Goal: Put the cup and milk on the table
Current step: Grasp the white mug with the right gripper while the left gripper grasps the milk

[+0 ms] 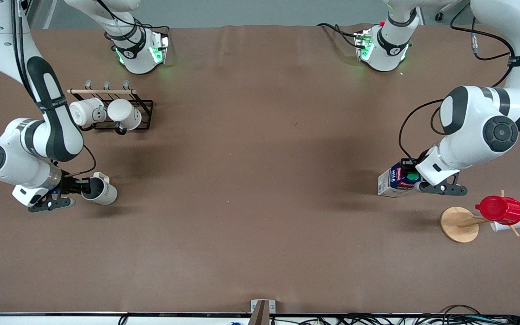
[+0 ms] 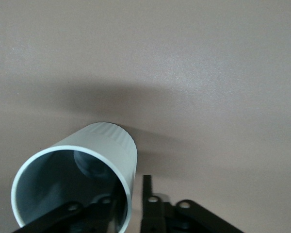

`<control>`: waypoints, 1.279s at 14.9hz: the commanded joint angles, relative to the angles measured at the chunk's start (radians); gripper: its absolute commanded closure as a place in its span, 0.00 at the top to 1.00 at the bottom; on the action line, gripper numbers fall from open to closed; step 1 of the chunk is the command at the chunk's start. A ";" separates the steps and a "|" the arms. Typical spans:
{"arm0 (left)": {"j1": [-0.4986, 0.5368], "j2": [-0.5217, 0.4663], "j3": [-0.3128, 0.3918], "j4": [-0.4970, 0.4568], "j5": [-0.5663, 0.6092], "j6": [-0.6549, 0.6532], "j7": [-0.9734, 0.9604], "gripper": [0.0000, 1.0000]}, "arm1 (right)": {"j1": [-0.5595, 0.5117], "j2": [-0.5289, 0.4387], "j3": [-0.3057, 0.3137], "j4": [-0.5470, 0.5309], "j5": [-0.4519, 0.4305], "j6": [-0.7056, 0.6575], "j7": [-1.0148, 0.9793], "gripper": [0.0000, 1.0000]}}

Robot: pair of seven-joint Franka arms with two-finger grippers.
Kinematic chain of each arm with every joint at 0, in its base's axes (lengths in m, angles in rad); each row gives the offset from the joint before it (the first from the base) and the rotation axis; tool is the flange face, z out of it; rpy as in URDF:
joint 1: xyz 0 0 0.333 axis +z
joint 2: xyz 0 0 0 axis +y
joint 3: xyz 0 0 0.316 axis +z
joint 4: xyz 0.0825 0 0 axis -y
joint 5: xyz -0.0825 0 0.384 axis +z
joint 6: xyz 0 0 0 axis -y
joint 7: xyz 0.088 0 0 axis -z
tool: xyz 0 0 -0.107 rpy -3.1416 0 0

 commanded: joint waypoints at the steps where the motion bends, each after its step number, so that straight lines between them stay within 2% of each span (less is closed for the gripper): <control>1: 0.004 -0.026 -0.006 0.023 -0.011 -0.024 0.007 0.36 | 0.008 -0.013 -0.001 -0.012 0.013 -0.001 0.023 0.00; 4: -0.001 -0.026 -0.006 0.098 -0.011 -0.114 0.003 0.36 | 0.018 -0.048 0.003 0.049 0.013 -0.131 0.071 0.00; 7: -0.001 -0.026 -0.006 0.150 -0.013 -0.170 0.003 0.36 | 0.085 -0.077 0.034 0.188 0.013 -0.396 0.304 0.00; 8: 0.001 -0.026 -0.006 0.164 -0.013 -0.179 0.003 0.36 | 0.106 -0.077 0.061 0.219 0.013 -0.436 0.390 0.00; 9: 0.001 -0.026 -0.006 0.179 -0.013 -0.187 0.003 0.36 | 0.117 -0.077 0.098 0.233 0.013 -0.443 0.479 0.00; 11: -0.002 -0.024 -0.006 0.213 -0.013 -0.199 -0.009 0.36 | 0.130 -0.073 0.216 0.235 0.016 -0.421 0.689 0.00; 13: -0.008 -0.021 -0.007 0.230 -0.013 -0.202 -0.032 0.36 | 0.165 -0.051 0.311 0.259 0.008 -0.350 0.911 0.00; 19: -0.120 0.019 -0.015 0.305 -0.013 -0.202 -0.210 0.36 | 0.378 0.107 0.327 0.328 -0.052 -0.168 1.220 0.00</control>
